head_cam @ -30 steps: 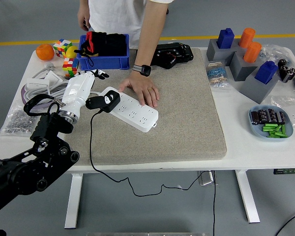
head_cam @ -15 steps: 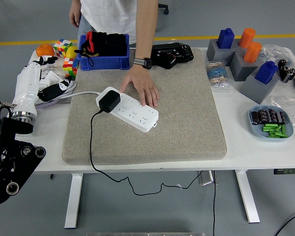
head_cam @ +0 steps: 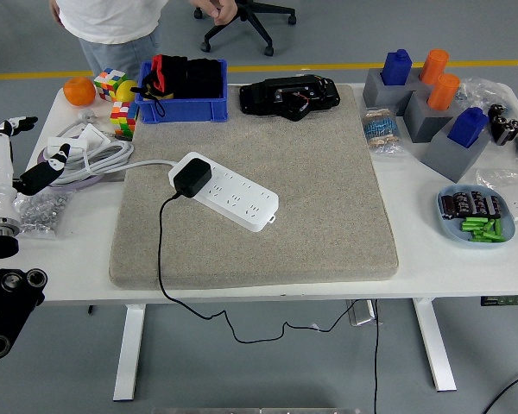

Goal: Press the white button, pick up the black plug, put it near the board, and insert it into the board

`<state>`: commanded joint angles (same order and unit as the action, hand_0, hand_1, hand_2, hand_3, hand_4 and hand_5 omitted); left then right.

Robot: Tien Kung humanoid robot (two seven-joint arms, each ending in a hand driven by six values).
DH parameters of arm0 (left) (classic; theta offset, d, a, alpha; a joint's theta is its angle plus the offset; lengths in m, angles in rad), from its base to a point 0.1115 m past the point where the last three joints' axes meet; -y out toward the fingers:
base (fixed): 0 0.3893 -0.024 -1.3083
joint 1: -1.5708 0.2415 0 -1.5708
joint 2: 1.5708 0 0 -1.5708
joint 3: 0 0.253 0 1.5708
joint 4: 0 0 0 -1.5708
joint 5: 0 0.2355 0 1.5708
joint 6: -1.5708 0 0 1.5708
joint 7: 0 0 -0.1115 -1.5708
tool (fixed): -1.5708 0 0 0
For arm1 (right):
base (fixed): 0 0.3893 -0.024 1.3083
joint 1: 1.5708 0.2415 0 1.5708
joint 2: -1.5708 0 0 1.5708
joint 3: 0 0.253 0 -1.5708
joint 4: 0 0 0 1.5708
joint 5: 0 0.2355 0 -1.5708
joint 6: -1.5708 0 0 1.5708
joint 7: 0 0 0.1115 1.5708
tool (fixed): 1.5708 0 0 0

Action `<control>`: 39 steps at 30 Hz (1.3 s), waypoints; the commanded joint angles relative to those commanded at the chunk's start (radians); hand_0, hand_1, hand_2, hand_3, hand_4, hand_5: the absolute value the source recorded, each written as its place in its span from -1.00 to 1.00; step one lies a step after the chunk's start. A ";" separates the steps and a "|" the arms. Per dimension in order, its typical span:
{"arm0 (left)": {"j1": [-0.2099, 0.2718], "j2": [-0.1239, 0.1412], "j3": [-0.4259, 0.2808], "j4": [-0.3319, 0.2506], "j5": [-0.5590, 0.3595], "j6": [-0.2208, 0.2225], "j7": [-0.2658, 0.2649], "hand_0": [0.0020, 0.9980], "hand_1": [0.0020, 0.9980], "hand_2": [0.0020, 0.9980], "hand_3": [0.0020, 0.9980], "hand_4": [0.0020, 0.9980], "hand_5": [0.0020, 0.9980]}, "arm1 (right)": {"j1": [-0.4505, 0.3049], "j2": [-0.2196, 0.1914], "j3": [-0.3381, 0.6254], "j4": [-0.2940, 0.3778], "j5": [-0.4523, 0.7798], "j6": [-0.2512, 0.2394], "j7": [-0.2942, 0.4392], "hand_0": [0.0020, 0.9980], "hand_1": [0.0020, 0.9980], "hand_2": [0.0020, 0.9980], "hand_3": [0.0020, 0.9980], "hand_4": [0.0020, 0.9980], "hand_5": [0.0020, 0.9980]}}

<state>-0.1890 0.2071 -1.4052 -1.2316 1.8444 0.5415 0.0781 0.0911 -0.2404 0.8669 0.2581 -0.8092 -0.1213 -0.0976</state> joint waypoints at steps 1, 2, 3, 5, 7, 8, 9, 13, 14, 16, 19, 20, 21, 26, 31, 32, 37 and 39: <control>-0.001 0.000 -0.001 0.006 -0.011 -0.010 0.005 0.78 0.66 0.52 0.49 0.61 -0.44 | 0.001 0.000 0.001 0.000 -0.001 0.000 0.000 0.65 0.31 0.31 0.26 0.52 -0.01; -0.001 0.000 -0.001 0.010 -0.026 -0.013 0.005 0.78 0.66 0.52 0.49 0.61 -0.44 | 0.002 0.000 0.002 0.001 -0.001 0.000 -0.001 0.65 0.31 0.31 0.26 0.52 -0.01; -0.001 0.000 -0.002 0.014 -0.048 -0.013 0.002 0.78 0.66 0.52 0.49 0.61 -0.44 | 0.003 -0.001 0.004 0.001 -0.001 0.001 -0.001 0.65 0.31 0.31 0.26 0.52 -0.01; 0.003 -0.003 -0.007 0.018 -0.074 -0.014 -0.001 0.78 0.66 0.53 0.49 0.62 -0.44 | 0.003 -0.001 0.007 0.004 -0.004 0.001 -0.001 0.65 0.31 0.31 0.26 0.52 -0.01; 0.006 -0.005 -0.012 0.018 -0.081 -0.013 -0.004 0.78 0.66 0.53 0.49 0.62 -0.44 | 0.004 -0.001 0.007 0.005 -0.004 0.002 -0.002 0.65 0.31 0.31 0.26 0.52 -0.01; 0.006 -0.006 -0.014 0.018 -0.083 -0.013 -0.004 0.78 0.66 0.53 0.49 0.62 -0.44 | 0.004 -0.001 0.007 0.005 -0.004 0.002 -0.003 0.65 0.31 0.31 0.26 0.52 -0.01; 0.006 -0.006 -0.016 0.018 -0.088 -0.014 -0.003 0.78 0.66 0.53 0.49 0.62 -0.44 | 0.004 -0.001 0.007 0.005 -0.004 0.002 -0.003 0.65 0.31 0.31 0.26 0.52 -0.01; 0.002 -0.006 -0.019 0.018 -0.096 -0.016 -0.004 0.77 0.67 0.54 0.49 0.62 -0.43 | 0.005 -0.002 0.007 0.005 -0.004 0.003 -0.004 0.65 0.31 0.31 0.26 0.52 -0.01; 0.000 -0.007 -0.020 0.018 -0.096 -0.017 -0.002 0.77 0.67 0.54 0.49 0.62 -0.43 | 0.006 -0.003 0.008 0.005 -0.005 0.003 -0.004 0.65 0.31 0.31 0.26 0.52 -0.01; -0.001 -0.009 -0.023 0.018 -0.098 -0.019 -0.002 0.77 0.67 0.53 0.49 0.62 -0.44 | 0.007 -0.006 0.009 0.005 -0.006 0.003 -0.004 0.65 0.31 0.31 0.26 0.52 -0.01; -0.001 -0.010 -0.027 0.018 -0.103 -0.023 0.000 0.77 0.67 0.53 0.49 0.62 -0.44 | 0.010 -0.007 0.014 0.006 -0.008 0.003 -0.004 0.65 0.31 0.31 0.26 0.52 -0.01; -0.001 -0.010 -0.028 0.018 -0.104 -0.023 0.000 0.77 0.67 0.53 0.49 0.62 -0.44 | 0.010 -0.008 0.014 0.006 -0.008 0.003 -0.004 0.65 0.31 0.31 0.26 0.52 -0.01; -0.001 -0.010 -0.030 0.018 -0.108 -0.024 -0.001 0.77 0.67 0.53 0.49 0.62 -0.44 | 0.011 -0.008 0.017 0.007 -0.009 0.002 -0.004 0.65 0.31 0.31 0.26 0.52 -0.01; -0.003 -0.009 -0.045 0.018 -0.112 -0.029 0.000 0.77 0.67 0.53 0.49 0.62 -0.44 | 0.017 -0.010 0.021 0.010 -0.010 0.002 -0.004 0.65 0.31 0.31 0.27 0.52 0.00; -0.009 -0.010 -0.054 0.018 -0.113 -0.036 0.001 0.77 0.67 0.53 0.49 0.62 -0.44 | 0.019 -0.010 0.019 0.011 -0.009 0.002 -0.004 0.65 0.31 0.31 0.26 0.52 0.00; -0.010 -0.011 -0.056 0.017 -0.112 -0.037 0.000 0.77 0.67 0.53 0.49 0.62 -0.44 | 0.019 -0.010 0.018 0.011 -0.009 0.002 -0.004 0.65 0.31 0.31 0.26 0.52 0.00; -0.008 -0.012 -0.059 0.015 -0.115 -0.040 -0.002 0.77 0.67 0.53 0.49 0.61 -0.44 | 0.020 -0.009 0.019 0.015 -0.011 0.003 -0.004 0.65 0.31 0.31 0.27 0.52 0.00; -0.005 -0.012 -0.060 0.014 -0.116 -0.040 -0.004 0.77 0.67 0.53 0.49 0.61 -0.44 | 0.019 -0.009 0.017 0.015 -0.011 0.003 -0.004 0.65 0.31 0.31 0.27 0.52 0.00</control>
<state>-0.1943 0.1947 -1.4653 -1.2176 1.7285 0.5010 0.0741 0.1103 -0.2499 0.8844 0.2732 -0.8201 -0.1188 -0.1019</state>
